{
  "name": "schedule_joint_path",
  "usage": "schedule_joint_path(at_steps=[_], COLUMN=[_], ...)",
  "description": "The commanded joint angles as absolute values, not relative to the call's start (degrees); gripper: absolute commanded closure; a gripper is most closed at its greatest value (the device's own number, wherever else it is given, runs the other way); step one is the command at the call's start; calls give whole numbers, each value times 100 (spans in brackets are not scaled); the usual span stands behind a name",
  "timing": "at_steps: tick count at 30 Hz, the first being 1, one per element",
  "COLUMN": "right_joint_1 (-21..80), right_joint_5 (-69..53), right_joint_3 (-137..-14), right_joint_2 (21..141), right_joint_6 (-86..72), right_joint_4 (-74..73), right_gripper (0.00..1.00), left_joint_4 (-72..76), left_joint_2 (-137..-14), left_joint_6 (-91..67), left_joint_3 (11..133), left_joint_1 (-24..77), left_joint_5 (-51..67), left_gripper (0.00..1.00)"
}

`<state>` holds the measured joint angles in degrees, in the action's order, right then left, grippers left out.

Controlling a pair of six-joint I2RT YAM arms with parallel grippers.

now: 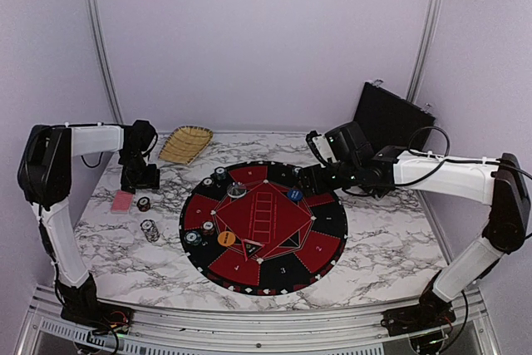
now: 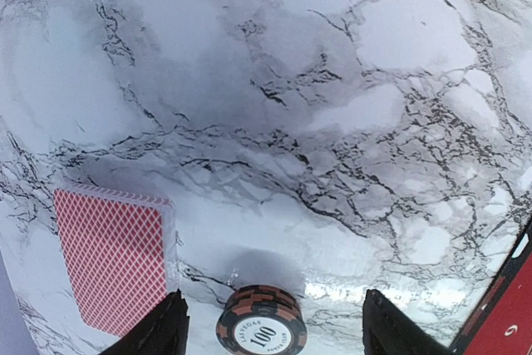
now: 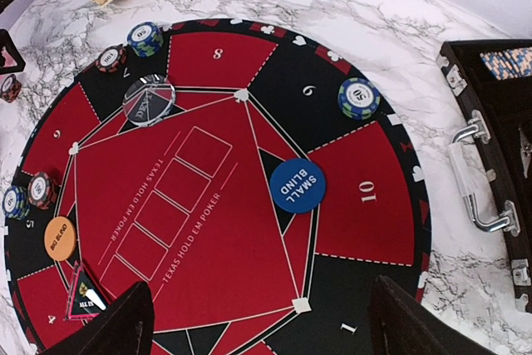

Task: Distribute texas hold em gaming equipment
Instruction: Pick up the pile of poker chips from the center of the board.

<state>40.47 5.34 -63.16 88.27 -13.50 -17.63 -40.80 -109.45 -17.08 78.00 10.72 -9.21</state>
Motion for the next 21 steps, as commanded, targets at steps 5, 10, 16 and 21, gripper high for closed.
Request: schedule_joint_path(at_steps=[5,10,16,21], right_joint_1=[4013,4010,4013,4014], right_joint_5=[542,541,550,562], right_joint_3=[-6448,-6475,-6478,-6452], right_joint_2=[8798,8818,8807,8777], right_joint_6=[-1354,-1356,-1345,-1361], right_joint_4=[-1803,-1817,-1853,-1846], right_gripper=[13,13,13,13], left_joint_4=[-4033,-3941,-3891,-3852], left_joint_2=[-11140,-11199,-11216,-11180], left_joint_6=[-1557,-1536,-1524,-1516], left_joint_3=[7703,7532,7382,7272], left_joint_1=[963,949,940,940], left_joint_5=[-758,-692,-639,-615], left_gripper=[26,25,26,27])
